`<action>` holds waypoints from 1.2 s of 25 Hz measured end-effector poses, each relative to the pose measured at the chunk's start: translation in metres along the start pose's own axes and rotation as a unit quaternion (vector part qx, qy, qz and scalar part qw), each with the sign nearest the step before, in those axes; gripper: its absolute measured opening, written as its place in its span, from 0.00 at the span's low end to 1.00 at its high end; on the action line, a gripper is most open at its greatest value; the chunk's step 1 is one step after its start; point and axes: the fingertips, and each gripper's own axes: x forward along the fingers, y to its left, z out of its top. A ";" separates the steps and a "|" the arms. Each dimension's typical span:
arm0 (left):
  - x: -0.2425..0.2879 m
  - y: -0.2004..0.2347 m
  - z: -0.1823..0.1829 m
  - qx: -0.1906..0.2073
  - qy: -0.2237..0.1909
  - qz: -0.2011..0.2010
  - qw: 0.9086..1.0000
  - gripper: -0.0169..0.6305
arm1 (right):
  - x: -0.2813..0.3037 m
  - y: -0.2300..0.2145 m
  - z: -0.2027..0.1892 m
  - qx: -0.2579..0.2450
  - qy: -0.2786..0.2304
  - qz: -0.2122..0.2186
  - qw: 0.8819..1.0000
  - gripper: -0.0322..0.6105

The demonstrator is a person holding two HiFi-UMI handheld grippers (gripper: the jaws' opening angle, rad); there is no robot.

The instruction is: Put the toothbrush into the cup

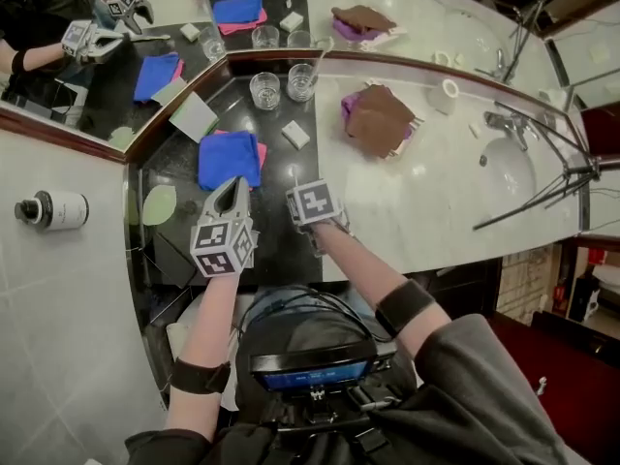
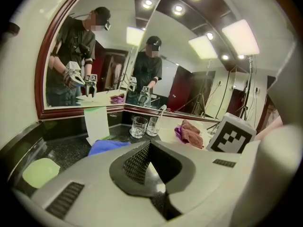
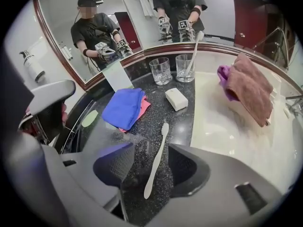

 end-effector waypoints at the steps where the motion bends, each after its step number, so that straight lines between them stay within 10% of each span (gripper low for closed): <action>1: 0.000 0.003 0.000 0.000 0.001 -0.002 1.000 0.03 | 0.006 0.002 -0.003 0.007 0.006 0.000 1.000 0.43; 15: -0.001 0.026 -0.015 -0.012 0.017 -0.014 1.000 0.03 | 0.044 0.002 -0.009 0.051 0.025 -0.031 0.998 0.42; 23: -0.003 0.033 -0.018 -0.016 0.018 -0.011 1.000 0.03 | 0.054 -0.004 -0.025 0.044 0.046 -0.042 0.997 0.17; 30: -0.003 0.032 -0.021 -0.015 0.021 -0.012 1.000 0.03 | 0.054 -0.004 -0.030 0.051 0.055 -0.034 0.997 0.15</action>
